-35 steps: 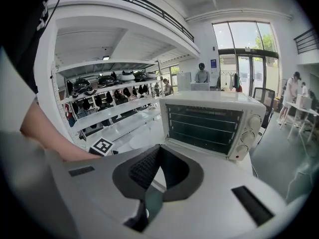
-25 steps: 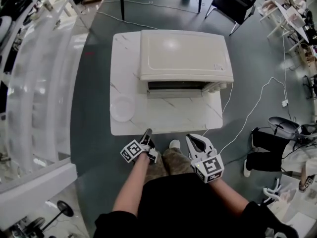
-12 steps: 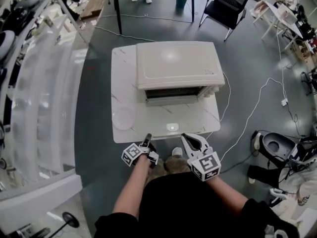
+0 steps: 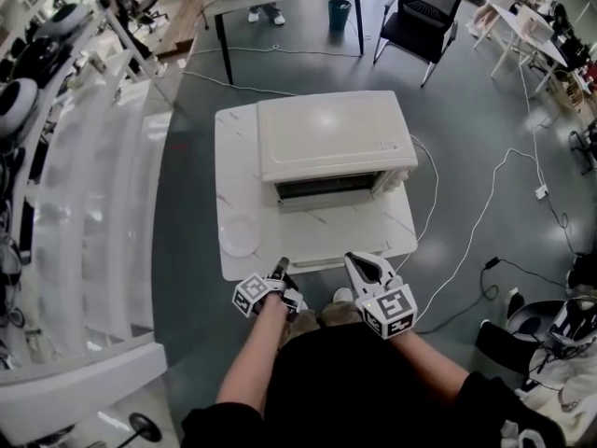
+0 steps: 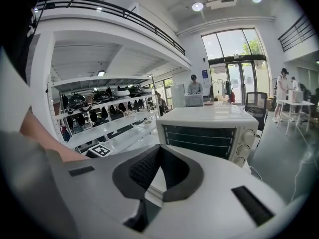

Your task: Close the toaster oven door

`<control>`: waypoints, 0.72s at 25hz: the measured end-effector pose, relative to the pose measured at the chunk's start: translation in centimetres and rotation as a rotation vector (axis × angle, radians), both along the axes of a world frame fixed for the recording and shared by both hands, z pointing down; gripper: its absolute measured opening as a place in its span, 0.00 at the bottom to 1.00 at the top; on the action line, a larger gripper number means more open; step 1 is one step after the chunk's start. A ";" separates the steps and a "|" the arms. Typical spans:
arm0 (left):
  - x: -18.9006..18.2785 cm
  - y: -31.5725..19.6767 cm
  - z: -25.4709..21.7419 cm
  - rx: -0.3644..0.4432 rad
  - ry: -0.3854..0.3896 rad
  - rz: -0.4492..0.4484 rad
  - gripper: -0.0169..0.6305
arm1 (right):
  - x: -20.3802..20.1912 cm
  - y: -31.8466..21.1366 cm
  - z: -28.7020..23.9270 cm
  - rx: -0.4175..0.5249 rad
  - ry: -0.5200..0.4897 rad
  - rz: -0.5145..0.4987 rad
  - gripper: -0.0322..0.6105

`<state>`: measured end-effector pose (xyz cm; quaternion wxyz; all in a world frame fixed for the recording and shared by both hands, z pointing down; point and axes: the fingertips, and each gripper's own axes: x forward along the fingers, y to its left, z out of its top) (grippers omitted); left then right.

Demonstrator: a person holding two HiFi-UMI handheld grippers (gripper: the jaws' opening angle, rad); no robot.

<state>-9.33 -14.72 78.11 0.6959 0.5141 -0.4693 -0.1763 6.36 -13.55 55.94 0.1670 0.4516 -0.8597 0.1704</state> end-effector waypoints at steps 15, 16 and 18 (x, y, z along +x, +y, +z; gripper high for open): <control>0.3 -2.0 -3.0 -0.043 0.126 -0.156 0.09 | -0.3 -0.5 -0.7 0.012 -0.041 -0.021 0.08; 0.3 -2.0 -3.2 -0.045 0.134 -0.161 0.09 | -0.3 -0.5 -0.7 0.013 -0.042 -0.023 0.08; 0.3 -2.0 -3.4 -0.051 0.145 -0.167 0.09 | -0.5 -0.7 -0.8 0.016 -0.044 -0.025 0.08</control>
